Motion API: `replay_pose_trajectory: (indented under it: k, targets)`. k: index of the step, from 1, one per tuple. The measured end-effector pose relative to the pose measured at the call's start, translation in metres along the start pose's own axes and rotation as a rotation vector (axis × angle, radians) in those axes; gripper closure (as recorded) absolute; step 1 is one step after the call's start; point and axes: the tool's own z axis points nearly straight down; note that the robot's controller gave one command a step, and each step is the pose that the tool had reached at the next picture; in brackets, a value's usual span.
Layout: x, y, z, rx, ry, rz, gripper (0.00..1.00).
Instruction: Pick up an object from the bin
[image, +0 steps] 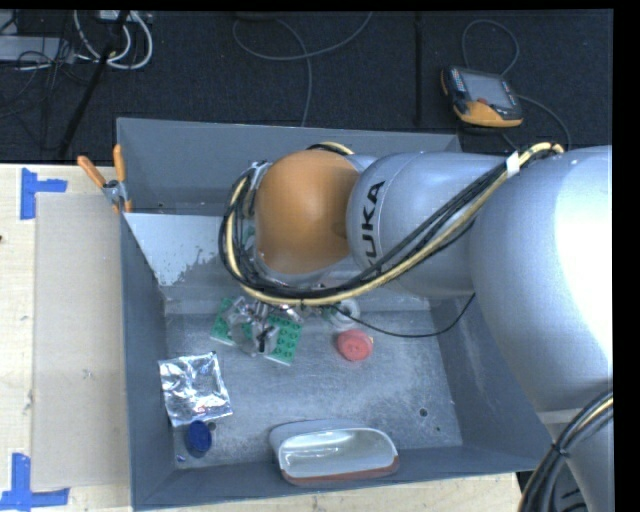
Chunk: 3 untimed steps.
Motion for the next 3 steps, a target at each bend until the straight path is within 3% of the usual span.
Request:
replay_pose_trajectory:
  k: [1,2,3]
  targets:
    - [0.000,0.000,0.000,0.000,0.000,0.001,0.00]
    - [0.084,-0.055,-0.029,0.005,0.002,-0.100,0.00]
    - [0.054,-0.032,-0.001,0.000,-0.001,-0.176,0.00]
